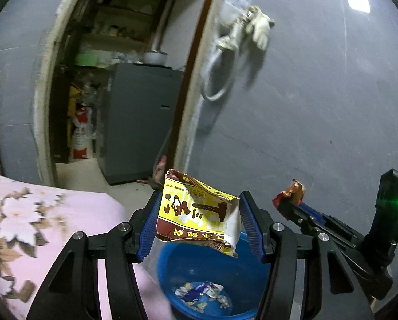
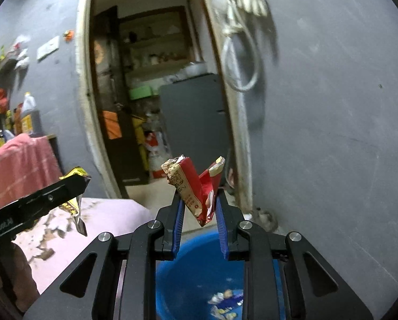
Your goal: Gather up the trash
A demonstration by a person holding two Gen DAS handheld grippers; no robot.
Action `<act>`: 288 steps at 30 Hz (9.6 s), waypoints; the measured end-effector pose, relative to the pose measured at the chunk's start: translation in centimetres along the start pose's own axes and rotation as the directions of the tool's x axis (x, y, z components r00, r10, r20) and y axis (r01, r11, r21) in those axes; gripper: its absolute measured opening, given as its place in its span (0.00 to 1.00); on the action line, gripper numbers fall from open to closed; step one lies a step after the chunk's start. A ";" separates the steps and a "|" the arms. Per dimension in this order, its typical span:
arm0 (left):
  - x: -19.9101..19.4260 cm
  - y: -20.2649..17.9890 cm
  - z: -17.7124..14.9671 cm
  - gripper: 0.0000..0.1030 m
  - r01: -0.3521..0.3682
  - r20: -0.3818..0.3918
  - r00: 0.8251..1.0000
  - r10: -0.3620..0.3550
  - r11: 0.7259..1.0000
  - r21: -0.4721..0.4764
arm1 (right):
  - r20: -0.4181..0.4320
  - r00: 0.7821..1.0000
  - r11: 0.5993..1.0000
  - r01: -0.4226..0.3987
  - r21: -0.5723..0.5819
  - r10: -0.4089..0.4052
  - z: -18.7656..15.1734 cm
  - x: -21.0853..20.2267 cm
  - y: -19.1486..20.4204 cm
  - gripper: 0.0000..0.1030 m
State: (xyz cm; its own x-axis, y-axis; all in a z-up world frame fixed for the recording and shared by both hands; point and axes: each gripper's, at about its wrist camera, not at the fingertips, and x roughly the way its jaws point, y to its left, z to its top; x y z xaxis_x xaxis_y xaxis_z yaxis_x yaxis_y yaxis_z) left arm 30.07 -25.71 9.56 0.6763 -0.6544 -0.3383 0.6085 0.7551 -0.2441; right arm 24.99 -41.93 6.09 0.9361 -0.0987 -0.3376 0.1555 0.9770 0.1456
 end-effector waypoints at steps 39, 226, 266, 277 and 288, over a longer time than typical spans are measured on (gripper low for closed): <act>0.9 2.7 -6.3 0.85 -0.170 -0.179 0.970 0.167 0.986 0.000 | -0.117 0.992 0.997 0.052 0.060 -0.045 -1.4 0.2 -2.8 0.81; -30.1 4.2 -20.1 0.98 -0.436 0.097 0.893 0.439 0.898 -0.047 | 0.116 0.986 0.992 0.123 -0.039 -0.118 -16.4 -21.9 11.3 1.00; -30.1 4.0 -20.1 0.98 -0.444 0.105 0.889 0.445 0.895 -0.038 | 0.115 0.986 0.992 0.123 -0.040 -0.118 -16.5 -21.9 11.4 1.00; -30.1 4.1 -20.1 0.98 -0.443 0.106 0.890 0.444 0.896 -0.036 | 0.115 0.986 0.992 0.124 -0.039 -0.118 -16.5 -21.9 11.4 1.00; -30.1 4.1 -20.1 0.98 -0.443 0.106 0.890 0.444 0.896 -0.037 | 0.115 0.986 0.992 0.123 -0.039 -0.118 -16.4 -21.9 11.4 1.00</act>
State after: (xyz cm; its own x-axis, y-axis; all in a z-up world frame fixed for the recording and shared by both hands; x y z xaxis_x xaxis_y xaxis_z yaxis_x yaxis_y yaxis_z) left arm 3.86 -2.06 0.47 0.9159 -0.2514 -0.3129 0.2306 0.9676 -0.1024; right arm 1.10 -25.55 -0.13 0.9412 -0.2346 -0.2433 0.2574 0.9640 0.0663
